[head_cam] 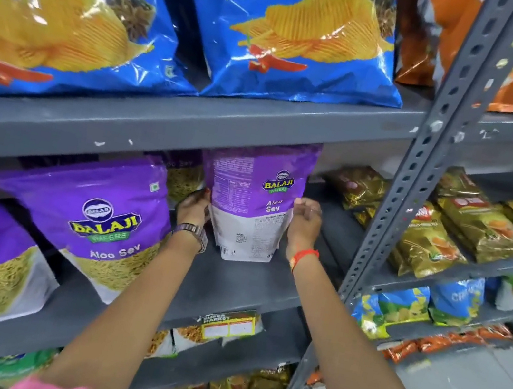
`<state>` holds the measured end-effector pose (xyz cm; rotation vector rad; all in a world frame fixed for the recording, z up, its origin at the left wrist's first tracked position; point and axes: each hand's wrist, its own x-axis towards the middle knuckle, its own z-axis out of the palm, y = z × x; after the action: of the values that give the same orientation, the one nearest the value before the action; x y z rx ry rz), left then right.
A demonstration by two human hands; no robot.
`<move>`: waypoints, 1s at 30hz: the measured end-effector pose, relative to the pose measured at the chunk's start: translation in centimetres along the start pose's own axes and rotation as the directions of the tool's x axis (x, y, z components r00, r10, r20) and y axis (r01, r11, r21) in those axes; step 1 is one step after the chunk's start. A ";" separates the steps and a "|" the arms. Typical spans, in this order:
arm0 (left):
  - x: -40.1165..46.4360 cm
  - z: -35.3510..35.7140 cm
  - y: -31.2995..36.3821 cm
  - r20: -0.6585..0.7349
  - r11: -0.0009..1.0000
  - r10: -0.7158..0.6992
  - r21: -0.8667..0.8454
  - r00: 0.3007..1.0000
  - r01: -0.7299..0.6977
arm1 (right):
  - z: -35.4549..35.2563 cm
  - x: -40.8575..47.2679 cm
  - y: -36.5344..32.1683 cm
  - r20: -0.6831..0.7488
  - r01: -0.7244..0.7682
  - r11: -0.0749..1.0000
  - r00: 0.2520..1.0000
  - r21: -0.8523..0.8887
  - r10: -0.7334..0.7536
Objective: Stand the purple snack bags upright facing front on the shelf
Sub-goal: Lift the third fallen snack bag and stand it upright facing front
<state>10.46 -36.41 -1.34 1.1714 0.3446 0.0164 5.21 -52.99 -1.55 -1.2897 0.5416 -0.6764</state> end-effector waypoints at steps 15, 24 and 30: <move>-1.3 -0.4 0.0 -0.139 0.988 0.090 0.141 0.986 -0.070 | -0.7 1.9 1.7 0.251 -0.118 0.992 0.960 -0.040 0.124; -4.9 -0.1 -1.5 0.234 0.857 0.411 0.230 0.881 -0.461 | -2.0 -1.6 2.7 0.287 -0.247 0.968 0.924 -0.048 0.250; -6.2 -1.3 -2.0 0.487 0.766 0.408 0.277 0.772 -0.580 | -1.0 -5.3 3.7 0.390 -0.274 0.961 0.880 -0.046 0.270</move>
<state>3.89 -37.19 -1.98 1.6308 -0.3724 0.1842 1.35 -49.38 -5.40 -1.2668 0.3751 -0.1736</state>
